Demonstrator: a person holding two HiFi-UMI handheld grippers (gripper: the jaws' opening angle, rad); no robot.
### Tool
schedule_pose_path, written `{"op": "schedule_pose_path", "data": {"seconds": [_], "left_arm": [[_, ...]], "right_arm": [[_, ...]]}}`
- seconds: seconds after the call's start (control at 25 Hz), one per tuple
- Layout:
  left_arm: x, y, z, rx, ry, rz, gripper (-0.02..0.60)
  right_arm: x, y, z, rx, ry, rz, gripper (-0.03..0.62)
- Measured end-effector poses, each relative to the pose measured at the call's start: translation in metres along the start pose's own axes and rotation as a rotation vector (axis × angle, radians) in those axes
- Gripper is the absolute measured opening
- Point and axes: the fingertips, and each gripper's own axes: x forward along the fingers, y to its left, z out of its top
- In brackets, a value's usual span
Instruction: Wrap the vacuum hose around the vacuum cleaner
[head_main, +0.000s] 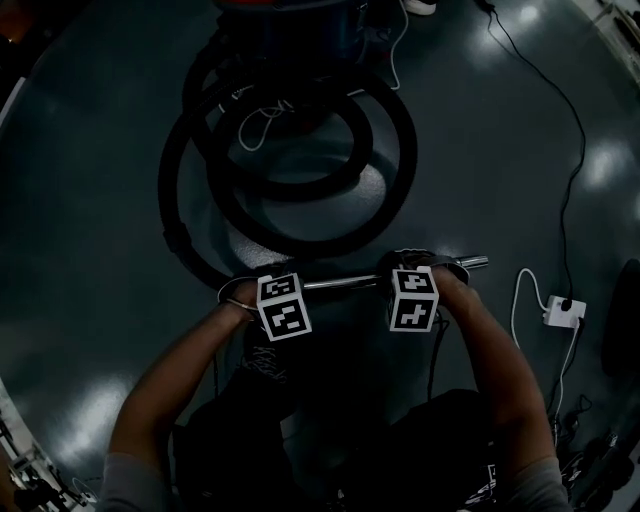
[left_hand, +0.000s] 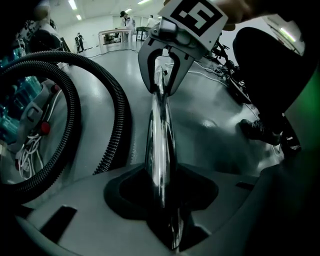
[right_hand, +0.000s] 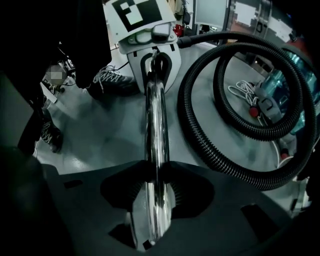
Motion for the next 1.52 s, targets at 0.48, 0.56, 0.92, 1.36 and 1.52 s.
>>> {"op": "schedule_pose_path", "data": {"seconds": [0.48, 0.56, 0.92, 1.36, 1.52], "left_arm": [[-0.014, 0.034, 0.002, -0.202, -0.145, 0.028, 0.224], [-0.017, 0.034, 0.003, -0.213, -0.156, 0.031, 0.224], [-0.046, 0.021, 0.021, -0.229, -0.239, -0.025, 0.221], [-0.179, 0.004, 0.058, -0.123, -0.18, 0.053, 0.009], [-0.244, -0.018, 0.099, -0.074, -0.18, 0.008, 0.009]], "right_arm": [[0.031, -0.02, -0.013, 0.057, 0.049, -0.016, 0.156], [0.033, -0.02, -0.011, 0.074, 0.046, 0.0, 0.156], [0.018, -0.019, -0.016, 0.187, 0.021, -0.05, 0.161], [-0.14, -0.01, -0.004, 0.417, -0.087, -0.206, 0.038], [-0.216, 0.011, 0.017, 0.524, -0.151, -0.207, 0.006]]}}
